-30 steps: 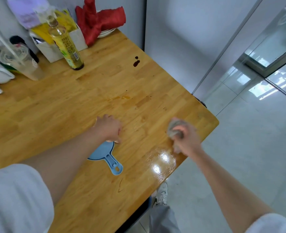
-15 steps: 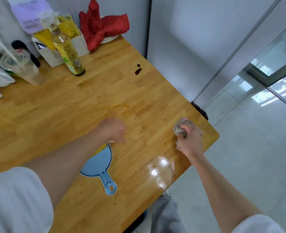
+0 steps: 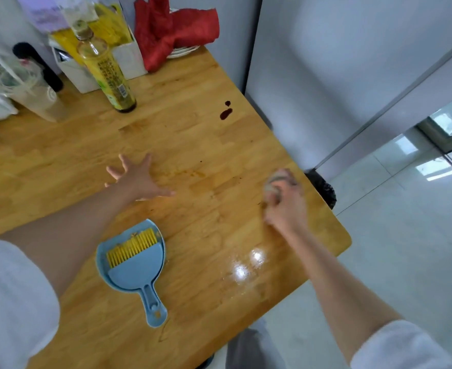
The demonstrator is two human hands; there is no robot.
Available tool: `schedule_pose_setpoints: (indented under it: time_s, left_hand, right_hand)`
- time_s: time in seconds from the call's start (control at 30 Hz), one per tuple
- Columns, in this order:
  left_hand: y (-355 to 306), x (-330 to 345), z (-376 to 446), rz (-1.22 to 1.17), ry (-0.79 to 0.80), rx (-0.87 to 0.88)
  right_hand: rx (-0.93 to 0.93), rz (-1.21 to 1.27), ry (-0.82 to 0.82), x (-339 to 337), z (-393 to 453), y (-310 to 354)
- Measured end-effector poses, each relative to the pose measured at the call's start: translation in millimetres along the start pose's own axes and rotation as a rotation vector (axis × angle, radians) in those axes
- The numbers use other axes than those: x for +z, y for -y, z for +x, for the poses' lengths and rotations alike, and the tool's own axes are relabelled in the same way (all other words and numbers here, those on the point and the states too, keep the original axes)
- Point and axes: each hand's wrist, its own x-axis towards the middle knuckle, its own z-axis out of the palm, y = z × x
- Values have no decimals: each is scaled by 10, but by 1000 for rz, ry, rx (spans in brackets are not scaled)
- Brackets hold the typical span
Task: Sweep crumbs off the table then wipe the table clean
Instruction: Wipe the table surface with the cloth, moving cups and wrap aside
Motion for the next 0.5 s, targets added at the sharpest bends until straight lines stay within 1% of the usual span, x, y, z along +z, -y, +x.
schedule_pose_setpoints:
  time_s: [0.1, 0.13, 0.17, 0.2, 0.23, 0.27, 0.33, 0.37, 0.4, 0.43, 0.47, 0.5]
  left_hand:
    - [13, 8, 61, 27, 30, 6]
    - [7, 15, 71, 30, 29, 12]
    - [12, 16, 85, 15, 29, 16]
    - [25, 21, 102, -2, 29, 19]
    - [34, 27, 115, -10, 33, 25]
    - [48, 36, 128, -6, 37, 30]
    - [54, 45, 124, -8, 46, 38]
    - [28, 45, 111, -9, 45, 39]
    - [23, 38, 98, -12, 42, 36]
    - [12, 36, 80, -16, 42, 32]
    - [2, 42, 73, -24, 44, 32]
    - [-1, 35, 67, -32, 41, 38]
  right_hand:
    - [-458, 20, 292, 543, -427, 357]
    - [-546, 1, 363, 564, -506, 432]
    - [-568, -25, 402, 525, -465, 419]
    - [-550, -31, 402, 432, -367, 382]
    - [-483, -28, 345, 268, -219, 342]
    - [-368, -15, 239, 92, -26, 260]
    - [-43, 31, -44, -252, 244, 158]
    - [77, 39, -165, -314, 279, 131]
    - [120, 23, -221, -268, 250, 196]
    - [103, 25, -191, -135, 151, 300]
    - [26, 40, -78, 44, -16, 420]
    - [-118, 22, 59, 255, -213, 535]
